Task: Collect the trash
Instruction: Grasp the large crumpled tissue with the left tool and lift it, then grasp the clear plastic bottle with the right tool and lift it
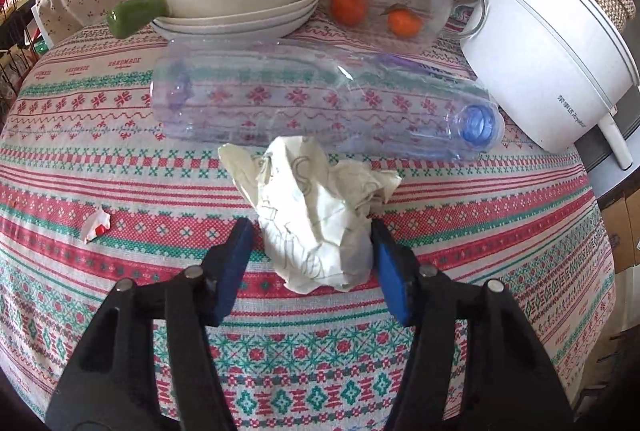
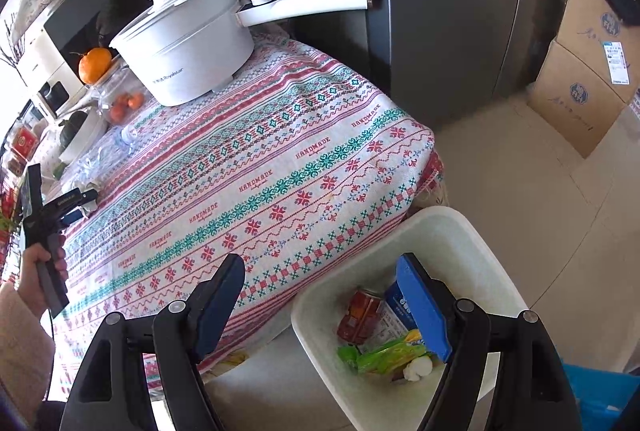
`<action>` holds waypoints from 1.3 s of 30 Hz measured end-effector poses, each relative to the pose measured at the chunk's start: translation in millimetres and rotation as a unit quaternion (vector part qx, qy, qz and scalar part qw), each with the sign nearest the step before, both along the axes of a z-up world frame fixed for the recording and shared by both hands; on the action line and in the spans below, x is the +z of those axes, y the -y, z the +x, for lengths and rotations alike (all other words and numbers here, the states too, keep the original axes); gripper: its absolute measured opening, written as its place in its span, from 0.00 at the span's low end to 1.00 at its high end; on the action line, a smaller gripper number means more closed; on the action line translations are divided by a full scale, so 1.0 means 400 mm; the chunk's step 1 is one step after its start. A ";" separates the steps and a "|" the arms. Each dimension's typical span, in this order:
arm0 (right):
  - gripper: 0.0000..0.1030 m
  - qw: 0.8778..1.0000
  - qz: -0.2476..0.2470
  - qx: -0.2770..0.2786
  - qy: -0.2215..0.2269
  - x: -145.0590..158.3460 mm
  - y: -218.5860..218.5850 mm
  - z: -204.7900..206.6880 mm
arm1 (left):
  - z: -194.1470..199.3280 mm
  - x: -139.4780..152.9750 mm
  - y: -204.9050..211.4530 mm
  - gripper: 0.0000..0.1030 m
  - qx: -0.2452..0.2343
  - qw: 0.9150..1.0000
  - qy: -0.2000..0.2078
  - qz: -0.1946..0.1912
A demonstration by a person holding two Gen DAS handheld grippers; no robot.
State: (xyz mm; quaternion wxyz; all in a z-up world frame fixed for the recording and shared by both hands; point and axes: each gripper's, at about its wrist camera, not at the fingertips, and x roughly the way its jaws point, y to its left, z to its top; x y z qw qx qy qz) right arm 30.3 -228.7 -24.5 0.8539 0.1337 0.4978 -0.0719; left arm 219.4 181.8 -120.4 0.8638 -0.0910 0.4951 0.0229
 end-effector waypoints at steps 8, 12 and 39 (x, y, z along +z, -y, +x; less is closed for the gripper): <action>0.77 1.000 0.002 -0.006 -0.011 -0.027 0.010 0.011 | -0.027 0.074 0.006 0.35 0.001 1.000 -0.014 -0.003; 0.77 1.000 -0.015 0.005 -0.023 -0.041 -0.007 0.029 | -0.101 0.212 -0.005 0.35 0.006 0.999 0.010 -0.035; 0.78 0.888 -0.131 0.441 -0.002 -0.026 -0.887 0.670 | -0.271 0.312 -0.252 0.35 0.083 0.991 0.072 -0.078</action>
